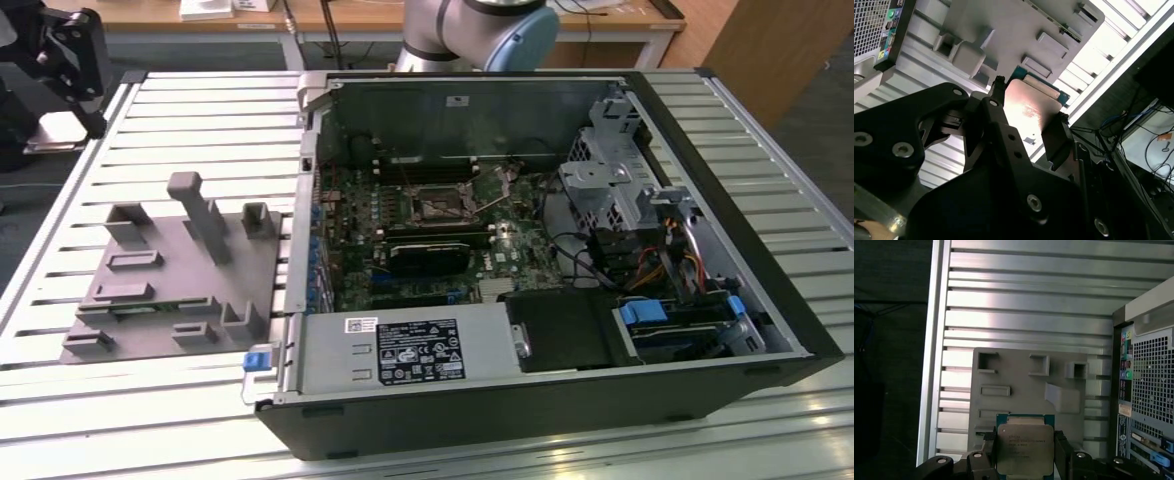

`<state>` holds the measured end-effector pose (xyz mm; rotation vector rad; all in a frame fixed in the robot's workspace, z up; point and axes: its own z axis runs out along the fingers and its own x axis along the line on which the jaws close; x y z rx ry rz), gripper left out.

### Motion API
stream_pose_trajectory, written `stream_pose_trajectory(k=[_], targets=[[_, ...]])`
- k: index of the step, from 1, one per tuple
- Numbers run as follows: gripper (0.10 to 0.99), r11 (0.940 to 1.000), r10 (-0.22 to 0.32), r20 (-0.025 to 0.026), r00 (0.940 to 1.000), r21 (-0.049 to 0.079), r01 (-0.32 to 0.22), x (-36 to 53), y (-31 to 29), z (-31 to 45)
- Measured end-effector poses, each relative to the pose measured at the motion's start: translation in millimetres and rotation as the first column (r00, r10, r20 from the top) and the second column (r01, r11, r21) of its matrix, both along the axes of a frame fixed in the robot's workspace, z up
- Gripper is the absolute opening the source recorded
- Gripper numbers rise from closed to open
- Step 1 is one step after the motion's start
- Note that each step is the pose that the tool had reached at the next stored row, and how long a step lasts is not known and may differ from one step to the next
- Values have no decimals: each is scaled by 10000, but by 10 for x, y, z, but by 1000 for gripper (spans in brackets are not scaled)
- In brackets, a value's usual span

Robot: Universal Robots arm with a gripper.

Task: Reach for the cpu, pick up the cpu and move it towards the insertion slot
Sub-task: 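Pick up the cpu and move it towards the insertion slot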

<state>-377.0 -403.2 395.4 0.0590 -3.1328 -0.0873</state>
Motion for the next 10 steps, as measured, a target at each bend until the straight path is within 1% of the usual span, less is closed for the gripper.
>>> stream_pose_trajectory(k=[10], targets=[[541, 10000, 6, -2, 10000, 0, -6, 130, 0, 0]])
